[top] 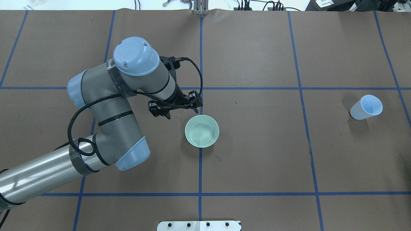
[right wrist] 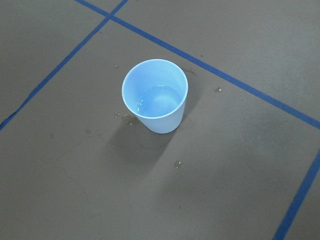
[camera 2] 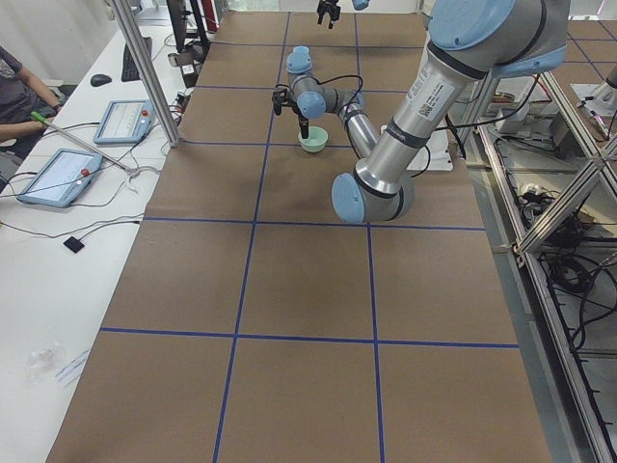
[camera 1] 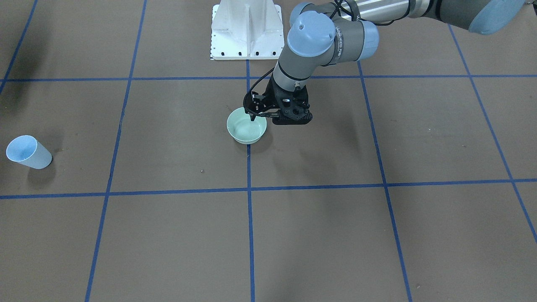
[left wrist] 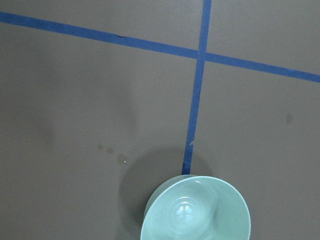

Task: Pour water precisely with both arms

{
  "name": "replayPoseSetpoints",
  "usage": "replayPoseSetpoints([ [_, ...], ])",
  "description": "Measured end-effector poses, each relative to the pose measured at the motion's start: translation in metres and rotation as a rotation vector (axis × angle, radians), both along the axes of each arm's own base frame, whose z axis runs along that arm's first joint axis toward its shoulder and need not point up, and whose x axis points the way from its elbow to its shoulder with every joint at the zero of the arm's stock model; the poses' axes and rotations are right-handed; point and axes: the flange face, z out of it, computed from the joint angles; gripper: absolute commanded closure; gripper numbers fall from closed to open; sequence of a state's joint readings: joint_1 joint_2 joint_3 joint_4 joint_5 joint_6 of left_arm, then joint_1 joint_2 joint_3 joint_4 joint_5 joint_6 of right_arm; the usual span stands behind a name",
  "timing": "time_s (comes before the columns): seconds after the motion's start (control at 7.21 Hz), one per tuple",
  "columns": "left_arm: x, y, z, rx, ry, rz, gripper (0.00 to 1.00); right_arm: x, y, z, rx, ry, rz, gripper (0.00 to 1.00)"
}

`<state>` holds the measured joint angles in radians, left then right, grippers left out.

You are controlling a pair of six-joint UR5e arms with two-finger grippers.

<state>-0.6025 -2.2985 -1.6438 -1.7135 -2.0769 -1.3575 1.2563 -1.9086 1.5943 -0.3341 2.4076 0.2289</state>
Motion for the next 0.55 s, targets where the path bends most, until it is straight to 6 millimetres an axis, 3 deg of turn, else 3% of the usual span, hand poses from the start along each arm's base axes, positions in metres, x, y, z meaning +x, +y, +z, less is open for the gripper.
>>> replayPoseSetpoints([
  [0.28,-0.001,-0.001,0.001,-0.001,-0.001,-0.002,0.00,-0.039,-0.013,-0.002,0.059,0.036,0.007,0.01],
  [0.55,-0.003,-0.001,0.005,-0.004,-0.005,-0.004,0.00,-0.065,-0.016,0.017,0.056,0.010,0.051,0.01],
])
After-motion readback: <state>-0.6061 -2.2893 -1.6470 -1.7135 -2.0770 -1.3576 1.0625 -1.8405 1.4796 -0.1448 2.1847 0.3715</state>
